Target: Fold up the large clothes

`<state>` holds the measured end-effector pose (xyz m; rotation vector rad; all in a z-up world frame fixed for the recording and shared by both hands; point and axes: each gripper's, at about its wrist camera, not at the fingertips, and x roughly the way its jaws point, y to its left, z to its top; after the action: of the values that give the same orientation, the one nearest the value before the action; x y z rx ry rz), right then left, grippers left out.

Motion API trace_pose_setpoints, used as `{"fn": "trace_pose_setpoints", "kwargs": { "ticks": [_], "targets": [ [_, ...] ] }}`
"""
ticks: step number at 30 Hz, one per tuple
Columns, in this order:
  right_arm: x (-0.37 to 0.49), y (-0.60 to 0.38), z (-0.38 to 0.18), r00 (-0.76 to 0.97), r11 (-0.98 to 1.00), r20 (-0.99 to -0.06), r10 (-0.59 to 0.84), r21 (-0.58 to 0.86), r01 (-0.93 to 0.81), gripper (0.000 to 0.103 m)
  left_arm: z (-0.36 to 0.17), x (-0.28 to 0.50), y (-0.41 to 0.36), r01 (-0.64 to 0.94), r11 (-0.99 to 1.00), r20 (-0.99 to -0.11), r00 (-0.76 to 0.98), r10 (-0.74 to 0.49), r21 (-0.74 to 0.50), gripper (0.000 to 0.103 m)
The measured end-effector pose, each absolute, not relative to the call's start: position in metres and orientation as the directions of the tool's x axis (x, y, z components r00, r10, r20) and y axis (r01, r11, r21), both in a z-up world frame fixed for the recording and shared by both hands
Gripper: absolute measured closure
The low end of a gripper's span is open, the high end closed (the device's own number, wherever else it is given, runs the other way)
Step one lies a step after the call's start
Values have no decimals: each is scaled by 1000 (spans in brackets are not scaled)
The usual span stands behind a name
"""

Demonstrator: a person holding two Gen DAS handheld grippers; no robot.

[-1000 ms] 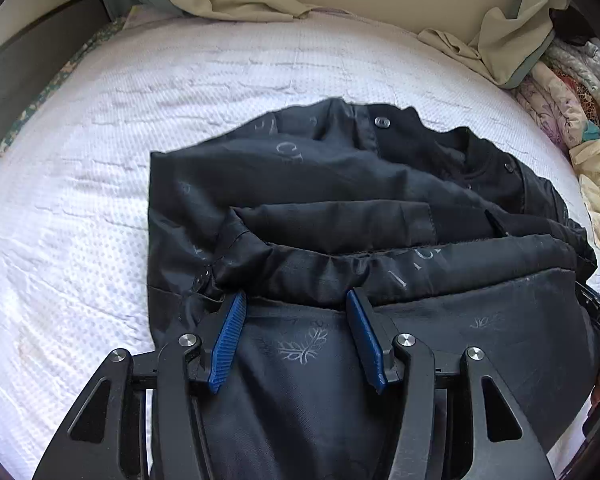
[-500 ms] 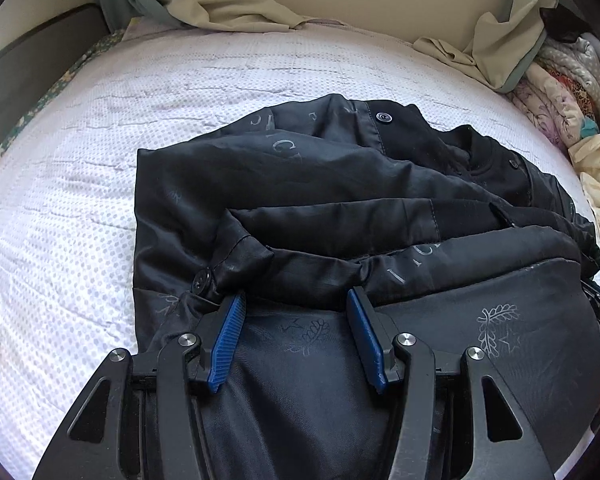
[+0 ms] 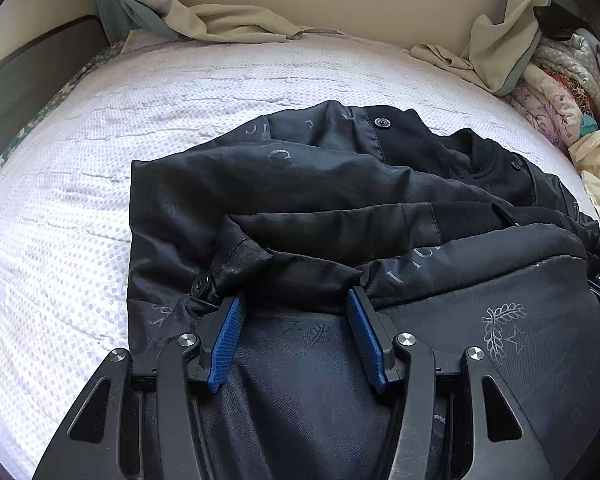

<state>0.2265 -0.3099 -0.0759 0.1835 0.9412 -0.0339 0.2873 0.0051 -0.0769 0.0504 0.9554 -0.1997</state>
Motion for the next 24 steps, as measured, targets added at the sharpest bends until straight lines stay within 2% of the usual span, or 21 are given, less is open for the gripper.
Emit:
{"fn": "trace_pose_setpoints", "kwargs": {
  "ticks": [7, 16, 19, 20, 21, 24],
  "targets": [
    [228, -307, -74, 583, 986, -811, 35, 123, 113, 75, -70, 282, -4, 176, 984, -804, 587, -92, 15, 44],
    [228, -311, -66, 566, 977, -823, 41, 153, 151, 74, -59, 283, 1, 166, 986, -821, 561, -104, -11, 44],
    [229, -314, -60, 556, 970, -829, 53, 174, 167, 73, -47, 285, 3, 170, 985, -836, 537, -108, -18, 40],
    [228, -316, -56, 554, 965, -830, 69, 197, 174, 71, -40, 284, 5, 167, 985, -837, 534, -116, -30, 36],
    [228, -320, -52, 553, 956, -828, 96, 231, 180, 65, -32, 282, 7, 161, 986, -833, 539, -124, -43, 30],
    [222, -328, -31, 571, 928, -808, 148, 313, 202, 47, -10, 270, 8, 143, 989, -797, 594, -109, -29, 20]
  ]
}}
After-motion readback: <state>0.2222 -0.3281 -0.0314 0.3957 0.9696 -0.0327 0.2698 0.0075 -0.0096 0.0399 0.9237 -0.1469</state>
